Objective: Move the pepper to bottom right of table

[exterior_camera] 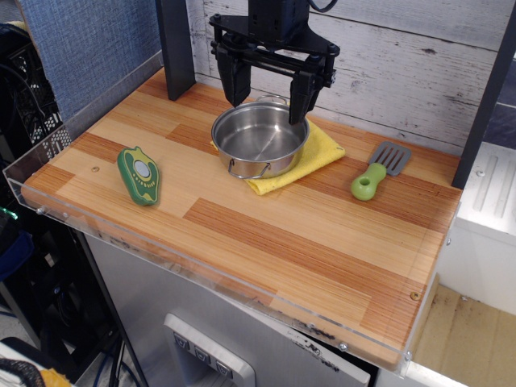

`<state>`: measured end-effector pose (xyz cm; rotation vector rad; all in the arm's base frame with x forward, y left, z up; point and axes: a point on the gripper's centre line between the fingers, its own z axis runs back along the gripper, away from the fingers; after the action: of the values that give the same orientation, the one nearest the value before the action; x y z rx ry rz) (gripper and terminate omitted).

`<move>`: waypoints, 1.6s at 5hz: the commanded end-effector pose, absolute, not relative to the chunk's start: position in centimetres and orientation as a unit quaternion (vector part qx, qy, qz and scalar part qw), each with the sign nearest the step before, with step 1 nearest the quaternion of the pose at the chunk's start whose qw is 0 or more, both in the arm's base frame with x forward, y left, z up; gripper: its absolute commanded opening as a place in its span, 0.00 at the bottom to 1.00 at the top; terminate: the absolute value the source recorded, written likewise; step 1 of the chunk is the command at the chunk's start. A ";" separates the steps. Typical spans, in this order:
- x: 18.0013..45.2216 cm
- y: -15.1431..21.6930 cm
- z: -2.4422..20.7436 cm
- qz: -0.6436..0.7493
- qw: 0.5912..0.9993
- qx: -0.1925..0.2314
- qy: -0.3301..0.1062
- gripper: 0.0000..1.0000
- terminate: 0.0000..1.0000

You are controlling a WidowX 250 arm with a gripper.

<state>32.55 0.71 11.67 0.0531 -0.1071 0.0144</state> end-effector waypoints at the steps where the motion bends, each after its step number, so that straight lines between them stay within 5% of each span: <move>1: 32.6 0.7 11.7 0.007 0.998 0.027 -0.053 1.00 0.00; 5: 26.2 7.4 10.4 0.089 0.993 0.046 -0.062 1.00 0.00; 8: 25.8 11.6 7.3 0.109 0.992 0.033 -0.056 1.00 0.00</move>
<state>25.76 11.54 6.42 0.0560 -0.0844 0.2144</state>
